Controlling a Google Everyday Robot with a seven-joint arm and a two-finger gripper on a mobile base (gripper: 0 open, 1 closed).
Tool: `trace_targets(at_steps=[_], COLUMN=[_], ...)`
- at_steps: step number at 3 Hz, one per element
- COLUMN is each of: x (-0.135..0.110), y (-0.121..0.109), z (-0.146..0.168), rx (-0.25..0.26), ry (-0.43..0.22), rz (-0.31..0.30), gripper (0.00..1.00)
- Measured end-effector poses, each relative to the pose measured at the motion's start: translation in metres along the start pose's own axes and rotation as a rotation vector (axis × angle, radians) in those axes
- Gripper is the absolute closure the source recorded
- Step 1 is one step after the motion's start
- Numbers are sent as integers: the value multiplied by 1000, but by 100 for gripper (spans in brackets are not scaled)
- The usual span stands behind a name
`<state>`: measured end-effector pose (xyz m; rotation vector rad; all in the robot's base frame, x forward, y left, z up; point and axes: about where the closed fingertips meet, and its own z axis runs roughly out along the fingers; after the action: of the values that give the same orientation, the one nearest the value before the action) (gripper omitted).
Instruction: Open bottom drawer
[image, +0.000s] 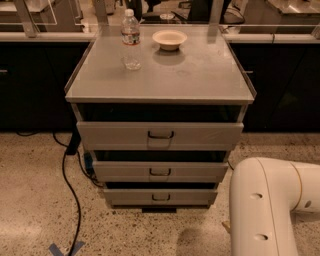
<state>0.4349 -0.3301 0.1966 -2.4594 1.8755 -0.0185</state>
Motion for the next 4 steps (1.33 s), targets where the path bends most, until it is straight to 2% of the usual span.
trace_targets(at_steps=[1,2,3,4], x=[-2,-3,-5,-5], y=[1,-7,-15,-16], z=[4,12,18,19], rx=[38,133,201,200], ry=[-13,-20,-24,-24], rz=[7,22,22,22], gripper=[0,0,0,0])
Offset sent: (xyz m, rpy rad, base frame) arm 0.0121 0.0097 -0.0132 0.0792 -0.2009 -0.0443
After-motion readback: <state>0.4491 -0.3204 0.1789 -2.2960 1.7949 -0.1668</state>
